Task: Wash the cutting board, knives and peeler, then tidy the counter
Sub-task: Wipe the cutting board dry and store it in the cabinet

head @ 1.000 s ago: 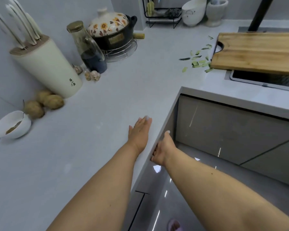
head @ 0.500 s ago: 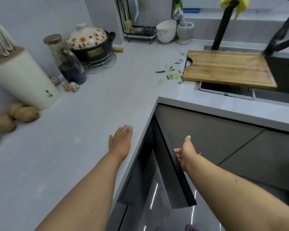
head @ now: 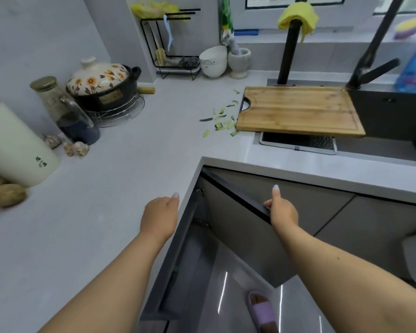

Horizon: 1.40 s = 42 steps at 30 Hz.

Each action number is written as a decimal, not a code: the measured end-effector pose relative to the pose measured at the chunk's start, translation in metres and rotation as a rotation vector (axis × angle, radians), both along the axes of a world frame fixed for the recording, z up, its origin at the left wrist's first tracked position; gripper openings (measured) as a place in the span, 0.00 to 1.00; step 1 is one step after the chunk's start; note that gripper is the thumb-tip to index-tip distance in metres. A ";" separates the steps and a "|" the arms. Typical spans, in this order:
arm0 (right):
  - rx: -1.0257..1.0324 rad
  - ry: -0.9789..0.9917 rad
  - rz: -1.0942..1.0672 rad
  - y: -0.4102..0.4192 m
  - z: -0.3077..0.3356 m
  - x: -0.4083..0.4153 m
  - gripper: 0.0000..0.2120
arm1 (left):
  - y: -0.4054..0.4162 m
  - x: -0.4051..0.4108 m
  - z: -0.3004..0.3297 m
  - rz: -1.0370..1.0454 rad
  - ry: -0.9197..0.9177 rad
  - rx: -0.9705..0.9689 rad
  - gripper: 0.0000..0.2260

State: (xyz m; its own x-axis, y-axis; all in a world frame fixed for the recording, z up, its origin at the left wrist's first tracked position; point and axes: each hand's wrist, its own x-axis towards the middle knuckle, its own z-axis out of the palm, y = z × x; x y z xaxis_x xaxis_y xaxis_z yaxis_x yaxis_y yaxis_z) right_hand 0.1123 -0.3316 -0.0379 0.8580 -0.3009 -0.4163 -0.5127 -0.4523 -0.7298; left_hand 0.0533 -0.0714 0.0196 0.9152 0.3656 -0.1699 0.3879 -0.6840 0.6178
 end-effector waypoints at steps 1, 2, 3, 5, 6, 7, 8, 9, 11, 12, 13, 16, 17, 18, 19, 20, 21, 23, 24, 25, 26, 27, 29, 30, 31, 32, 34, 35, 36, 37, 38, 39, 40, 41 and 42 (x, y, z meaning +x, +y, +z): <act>-0.021 -0.031 0.024 -0.004 -0.002 0.003 0.33 | -0.012 0.005 0.004 -0.008 -0.040 -0.020 0.20; -0.031 -0.059 0.044 -0.008 -0.004 0.007 0.31 | -0.023 0.013 0.006 -0.026 -0.069 -0.040 0.19; -0.030 -0.091 0.055 -0.013 -0.005 0.011 0.30 | -0.036 0.024 0.007 -0.043 -0.074 -0.068 0.17; 0.031 -0.159 0.055 -0.017 0.000 0.016 0.27 | -0.055 0.041 0.007 -0.073 -0.053 -0.138 0.14; 0.080 -0.206 0.035 -0.017 0.005 0.022 0.25 | -0.065 0.051 0.007 -0.099 -0.047 -0.167 0.14; 0.124 -0.258 0.005 -0.018 0.012 0.031 0.23 | -0.074 0.061 0.009 -0.123 -0.040 -0.200 0.14; 0.167 -0.297 -0.032 -0.019 0.023 0.043 0.20 | -0.082 0.071 0.010 -0.137 -0.032 -0.241 0.14; 0.217 -0.322 -0.070 -0.020 0.034 0.059 0.18 | -0.090 0.081 0.011 -0.145 -0.021 -0.281 0.14; 0.370 -0.323 -0.180 -0.026 0.056 0.098 0.15 | -0.104 0.102 0.010 -0.139 -0.001 -0.361 0.15; 0.484 -0.300 -0.264 -0.031 0.064 0.119 0.16 | -0.109 0.111 0.010 -0.130 0.002 -0.395 0.16; 0.615 -0.261 -0.364 -0.037 0.072 0.141 0.18 | -0.115 0.121 0.010 -0.118 0.001 -0.415 0.16; 0.915 -0.095 -0.562 -0.052 0.080 0.192 0.23 | -0.124 0.144 0.008 -0.071 0.023 -0.443 0.16; 0.968 -0.054 -0.595 -0.055 0.078 0.205 0.24 | -0.125 0.151 0.008 -0.059 0.034 -0.445 0.16; 1.020 -0.020 -0.629 -0.058 0.075 0.216 0.25 | -0.126 0.157 0.008 -0.044 0.042 -0.448 0.16; 1.078 0.016 -0.660 -0.058 0.071 0.228 0.26 | -0.125 0.165 0.008 -0.026 0.044 -0.454 0.16; 1.141 0.041 -0.694 -0.059 0.068 0.234 0.27 | -0.124 0.169 0.009 -0.013 0.047 -0.461 0.16; 1.198 0.054 -0.730 -0.061 0.066 0.238 0.26 | -0.123 0.172 0.009 -0.002 0.048 -0.462 0.17; 1.275 0.071 -0.787 -0.061 0.064 0.244 0.23 | -0.119 0.184 0.009 0.017 0.041 -0.444 0.17; 1.288 0.072 -0.808 -0.061 0.064 0.246 0.22 | -0.118 0.189 0.008 0.027 0.034 -0.438 0.17; 1.291 0.064 -0.821 -0.062 0.063 0.247 0.20 | -0.117 0.194 0.007 0.035 0.028 -0.432 0.17; 1.297 0.047 -0.823 -0.062 0.064 0.249 0.20 | -0.117 0.199 0.007 0.042 0.023 -0.429 0.17; 1.307 0.022 -0.818 -0.063 0.067 0.249 0.19 | -0.117 0.203 0.007 0.051 0.015 -0.431 0.17; 1.305 -0.042 -0.787 -0.064 0.076 0.253 0.18 | -0.120 0.210 0.007 0.077 0.003 -0.462 0.17; 1.298 -0.079 -0.764 -0.065 0.081 0.256 0.16 | -0.121 0.213 0.007 0.089 -0.001 -0.481 0.17; 1.293 -0.115 -0.741 -0.065 0.087 0.259 0.15 | -0.123 0.216 0.008 0.099 -0.007 -0.500 0.17; 1.294 -0.150 -0.721 -0.066 0.093 0.262 0.15 | -0.125 0.218 0.010 0.106 -0.014 -0.521 0.17; 1.320 -0.210 -0.709 -0.068 0.102 0.268 0.14 | -0.129 0.223 0.012 0.126 -0.022 -0.572 0.17; 1.336 -0.235 -0.717 -0.070 0.105 0.269 0.13 | -0.131 0.225 0.014 0.142 -0.021 -0.603 0.16; 1.345 -0.253 -0.725 -0.072 0.106 0.270 0.12 | -0.133 0.226 0.016 0.160 -0.017 -0.638 0.16; 1.342 -0.264 -0.725 -0.075 0.107 0.269 0.10 | -0.135 0.227 0.019 0.177 -0.016 -0.683 0.17; 1.332 -0.272 -0.720 -0.076 0.108 0.267 0.09 | -0.136 0.228 0.022 0.189 -0.014 -0.732 0.17; 1.313 -0.282 -0.710 -0.078 0.108 0.264 0.08 | -0.137 0.229 0.025 0.194 -0.015 -0.788 0.17; 1.291 -0.293 -0.697 -0.079 0.107 0.259 0.09 | -0.138 0.229 0.028 0.198 -0.015 -0.848 0.18; 1.266 -0.305 -0.685 -0.079 0.106 0.254 0.09 | -0.139 0.229 0.031 0.206 -0.013 -0.915 0.18; 1.242 -0.317 -0.674 -0.079 0.106 0.247 0.10 | -0.141 0.229 0.034 0.222 -0.008 -0.993 0.19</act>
State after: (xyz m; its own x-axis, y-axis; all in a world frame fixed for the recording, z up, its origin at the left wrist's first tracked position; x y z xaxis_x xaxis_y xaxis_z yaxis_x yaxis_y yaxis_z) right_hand 0.3595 -0.4110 0.0684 0.8059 -0.2702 -0.5268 -0.1136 0.8026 -0.5856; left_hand 0.2825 -0.2120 0.0534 0.8463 0.2246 -0.4831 0.4368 0.2266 0.8705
